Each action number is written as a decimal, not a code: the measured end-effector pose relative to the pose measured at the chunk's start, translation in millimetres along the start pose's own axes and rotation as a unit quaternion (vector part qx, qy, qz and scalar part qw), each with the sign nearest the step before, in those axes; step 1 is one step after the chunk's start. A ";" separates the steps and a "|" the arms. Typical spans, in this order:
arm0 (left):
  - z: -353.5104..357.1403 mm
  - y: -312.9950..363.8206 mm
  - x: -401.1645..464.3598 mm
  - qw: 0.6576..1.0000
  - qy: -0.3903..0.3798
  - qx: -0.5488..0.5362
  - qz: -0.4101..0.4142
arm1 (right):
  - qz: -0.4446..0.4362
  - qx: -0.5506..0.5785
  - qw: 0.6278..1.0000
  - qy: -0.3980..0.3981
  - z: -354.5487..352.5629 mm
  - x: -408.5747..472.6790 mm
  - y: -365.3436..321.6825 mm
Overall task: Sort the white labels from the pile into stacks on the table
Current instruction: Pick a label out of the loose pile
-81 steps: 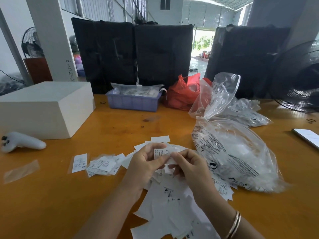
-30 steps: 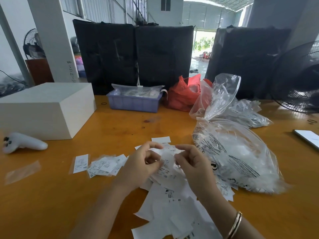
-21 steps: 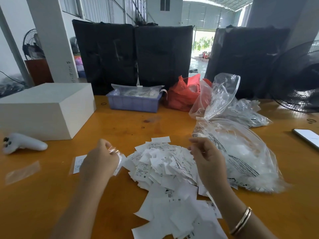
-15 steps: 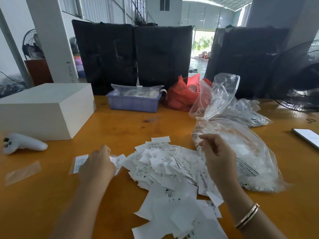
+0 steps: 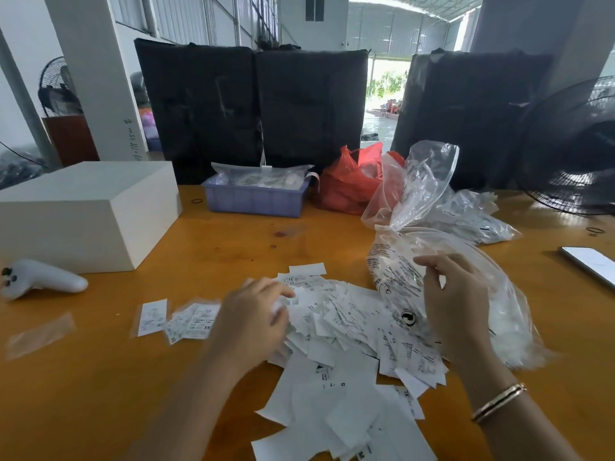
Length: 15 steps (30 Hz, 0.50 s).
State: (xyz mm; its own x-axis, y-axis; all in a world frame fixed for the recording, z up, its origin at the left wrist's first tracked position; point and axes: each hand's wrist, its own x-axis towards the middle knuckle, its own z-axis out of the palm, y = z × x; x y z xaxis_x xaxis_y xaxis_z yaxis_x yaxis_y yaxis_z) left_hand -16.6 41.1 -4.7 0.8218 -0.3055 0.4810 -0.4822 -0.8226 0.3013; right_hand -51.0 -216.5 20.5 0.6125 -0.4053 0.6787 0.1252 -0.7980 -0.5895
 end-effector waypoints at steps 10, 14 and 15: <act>18.6 16.2 -6.7 0.996 -0.027 -0.037 0.083 | 0.113 -0.241 0.932 -0.246 -6.7 -1.1 17.7; 17.7 15.9 -6.0 0.995 -0.020 -0.034 0.088 | 0.099 -0.251 0.937 -0.224 -6.1 -0.4 18.2; 17.5 15.7 -6.0 0.995 -0.019 -0.035 0.087 | 0.095 -0.246 0.940 -0.216 -5.1 -0.4 19.2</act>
State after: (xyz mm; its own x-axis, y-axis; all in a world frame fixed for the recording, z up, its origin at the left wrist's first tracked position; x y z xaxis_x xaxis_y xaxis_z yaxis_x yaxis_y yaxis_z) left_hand -23.8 21.6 -17.3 0.7339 -0.4604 0.4995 -0.6378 -0.7199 0.2736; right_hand -52.8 -233.9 11.1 0.8603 -0.4272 0.2782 -0.3295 -0.8824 -0.3358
